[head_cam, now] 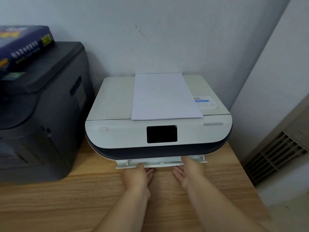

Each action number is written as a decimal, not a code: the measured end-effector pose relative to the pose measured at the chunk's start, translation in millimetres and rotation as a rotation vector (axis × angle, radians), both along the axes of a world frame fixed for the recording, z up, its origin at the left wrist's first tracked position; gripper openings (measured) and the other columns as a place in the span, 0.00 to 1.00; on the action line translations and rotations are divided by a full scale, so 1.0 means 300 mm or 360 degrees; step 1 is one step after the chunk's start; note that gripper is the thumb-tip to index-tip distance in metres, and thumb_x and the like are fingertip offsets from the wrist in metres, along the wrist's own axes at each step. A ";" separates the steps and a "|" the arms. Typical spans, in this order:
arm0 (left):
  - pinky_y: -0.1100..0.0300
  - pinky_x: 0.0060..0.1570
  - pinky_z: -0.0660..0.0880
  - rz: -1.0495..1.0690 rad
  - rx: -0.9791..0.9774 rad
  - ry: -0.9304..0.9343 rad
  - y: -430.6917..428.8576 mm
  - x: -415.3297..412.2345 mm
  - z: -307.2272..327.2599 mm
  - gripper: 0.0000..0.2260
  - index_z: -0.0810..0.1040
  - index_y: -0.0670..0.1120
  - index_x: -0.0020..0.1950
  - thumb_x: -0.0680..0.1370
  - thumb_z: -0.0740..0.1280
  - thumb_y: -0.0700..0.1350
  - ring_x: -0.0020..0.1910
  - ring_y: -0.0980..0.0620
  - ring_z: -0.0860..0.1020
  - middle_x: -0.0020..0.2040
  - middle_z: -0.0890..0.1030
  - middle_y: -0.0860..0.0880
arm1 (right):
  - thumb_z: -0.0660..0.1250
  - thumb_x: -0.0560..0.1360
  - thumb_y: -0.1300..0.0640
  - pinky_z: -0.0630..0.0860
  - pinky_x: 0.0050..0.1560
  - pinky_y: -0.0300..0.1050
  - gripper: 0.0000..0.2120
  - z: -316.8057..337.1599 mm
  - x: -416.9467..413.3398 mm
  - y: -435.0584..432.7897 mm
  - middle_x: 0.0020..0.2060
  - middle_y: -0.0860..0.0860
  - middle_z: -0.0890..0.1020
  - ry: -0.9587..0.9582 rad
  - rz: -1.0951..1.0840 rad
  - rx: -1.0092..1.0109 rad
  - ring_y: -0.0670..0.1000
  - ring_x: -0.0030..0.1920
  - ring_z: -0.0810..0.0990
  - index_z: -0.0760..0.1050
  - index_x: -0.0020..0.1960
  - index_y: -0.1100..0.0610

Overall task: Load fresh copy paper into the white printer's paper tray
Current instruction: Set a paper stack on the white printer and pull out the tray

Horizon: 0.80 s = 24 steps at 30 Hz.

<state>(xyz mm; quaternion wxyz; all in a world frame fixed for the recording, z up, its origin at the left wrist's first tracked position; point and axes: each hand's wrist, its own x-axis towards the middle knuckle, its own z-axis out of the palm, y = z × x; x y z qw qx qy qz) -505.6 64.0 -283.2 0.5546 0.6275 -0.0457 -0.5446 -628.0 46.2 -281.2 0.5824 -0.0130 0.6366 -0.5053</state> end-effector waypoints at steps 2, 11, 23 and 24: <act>0.59 0.31 0.77 0.0025 -0.0009 -0.0027 0.005 0.022 0.003 0.10 0.71 0.40 0.59 0.79 0.56 0.37 0.35 0.47 0.80 0.39 0.79 0.42 | 0.62 0.76 0.65 0.77 0.46 0.50 0.05 -0.004 -0.028 0.000 0.47 0.62 0.77 0.0074 -0.0096 -0.0027 0.60 0.44 0.79 0.71 0.51 0.62; 0.51 0.46 0.75 -0.0394 0.0292 -0.1379 -0.006 0.205 -0.024 0.14 0.75 0.39 0.53 0.72 0.68 0.46 0.49 0.38 0.76 0.51 0.79 0.37 | 0.65 0.70 0.63 0.76 0.40 0.49 0.07 0.002 -0.174 0.015 0.41 0.60 0.82 0.1284 0.0326 0.0026 0.61 0.41 0.79 0.77 0.47 0.63; 0.45 0.73 0.44 -0.0960 0.0199 -0.1996 0.055 0.253 -0.063 0.22 0.61 0.48 0.73 0.81 0.50 0.54 0.76 0.46 0.49 0.77 0.55 0.49 | 0.50 0.80 0.50 0.60 0.67 0.54 0.19 -0.080 -0.239 0.072 0.64 0.49 0.74 0.2257 0.1038 -0.0105 0.52 0.66 0.67 0.71 0.65 0.54; 0.44 0.73 0.45 -0.0950 0.0205 -0.1999 0.056 0.252 -0.068 0.22 0.61 0.49 0.73 0.81 0.49 0.54 0.76 0.46 0.49 0.77 0.55 0.49 | 0.49 0.80 0.49 0.59 0.68 0.55 0.20 -0.082 -0.238 0.071 0.65 0.50 0.74 0.2254 0.1048 -0.0062 0.52 0.67 0.66 0.70 0.66 0.53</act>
